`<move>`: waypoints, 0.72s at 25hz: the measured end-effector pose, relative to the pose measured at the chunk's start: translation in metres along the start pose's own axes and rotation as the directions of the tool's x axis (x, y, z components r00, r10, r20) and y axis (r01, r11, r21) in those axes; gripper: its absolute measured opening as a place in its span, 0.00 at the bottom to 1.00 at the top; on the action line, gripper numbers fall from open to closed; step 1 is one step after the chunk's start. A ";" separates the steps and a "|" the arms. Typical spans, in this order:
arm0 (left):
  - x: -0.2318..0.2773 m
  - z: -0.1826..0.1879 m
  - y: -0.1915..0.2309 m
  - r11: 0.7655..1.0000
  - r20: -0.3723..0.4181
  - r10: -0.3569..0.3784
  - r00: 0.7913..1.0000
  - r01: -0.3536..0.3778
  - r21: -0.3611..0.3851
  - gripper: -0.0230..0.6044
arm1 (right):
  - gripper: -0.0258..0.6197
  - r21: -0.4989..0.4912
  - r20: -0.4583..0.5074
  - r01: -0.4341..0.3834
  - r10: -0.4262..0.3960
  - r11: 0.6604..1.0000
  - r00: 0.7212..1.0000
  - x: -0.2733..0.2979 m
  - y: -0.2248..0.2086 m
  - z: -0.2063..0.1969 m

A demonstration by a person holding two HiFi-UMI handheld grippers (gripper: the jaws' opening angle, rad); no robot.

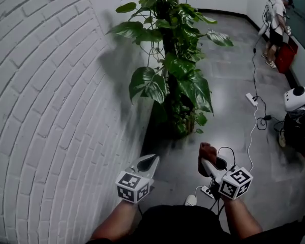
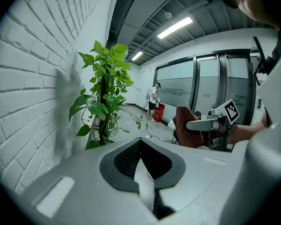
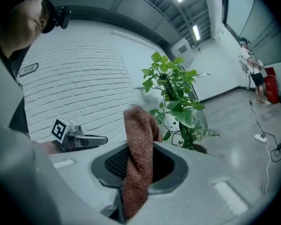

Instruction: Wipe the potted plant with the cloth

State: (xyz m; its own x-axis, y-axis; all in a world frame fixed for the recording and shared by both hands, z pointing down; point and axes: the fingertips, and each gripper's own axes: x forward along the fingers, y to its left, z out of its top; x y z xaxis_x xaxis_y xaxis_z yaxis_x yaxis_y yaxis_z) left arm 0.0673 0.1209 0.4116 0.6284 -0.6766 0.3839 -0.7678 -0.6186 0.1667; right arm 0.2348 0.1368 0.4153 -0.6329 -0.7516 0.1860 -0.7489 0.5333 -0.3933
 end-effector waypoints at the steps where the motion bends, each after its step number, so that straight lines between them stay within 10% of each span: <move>1: -0.004 0.001 0.001 1.000 0.003 -0.006 1.000 0.006 0.006 0.06 | 0.14 -0.005 0.001 0.005 -0.005 1.000 1.000 0.000 0.007 -0.001; 18: -0.091 -0.014 0.033 0.992 0.081 -0.120 0.989 0.117 0.043 0.06 | 0.14 -0.082 0.022 0.225 -0.223 0.971 0.974 -0.025 0.125 -0.051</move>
State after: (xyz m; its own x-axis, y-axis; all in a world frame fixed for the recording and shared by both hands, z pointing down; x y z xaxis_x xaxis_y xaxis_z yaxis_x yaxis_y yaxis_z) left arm -0.0172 0.1676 0.3945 0.7244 -0.6274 0.2859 -0.6828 -0.7102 0.1715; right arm 0.1473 0.2420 0.4077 -0.4450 -0.8602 0.2490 -0.8853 0.3808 -0.2668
